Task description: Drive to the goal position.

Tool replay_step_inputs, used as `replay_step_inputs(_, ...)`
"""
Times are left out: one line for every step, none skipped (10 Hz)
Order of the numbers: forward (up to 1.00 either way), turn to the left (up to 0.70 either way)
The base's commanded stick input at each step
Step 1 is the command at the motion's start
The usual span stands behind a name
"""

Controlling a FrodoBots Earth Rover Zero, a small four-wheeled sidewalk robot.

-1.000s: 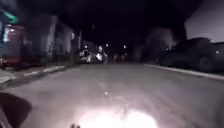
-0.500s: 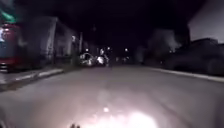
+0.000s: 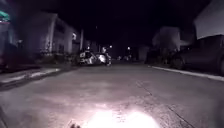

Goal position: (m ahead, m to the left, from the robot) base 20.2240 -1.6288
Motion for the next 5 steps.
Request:
replay_step_inputs(0.0,0.0)
replay_step_inputs(0.0,0.0)
replay_step_inputs(0.0,0.0)
replay_step_inputs(0.0,0.0)
replay_step_inputs(0.4,0.0)
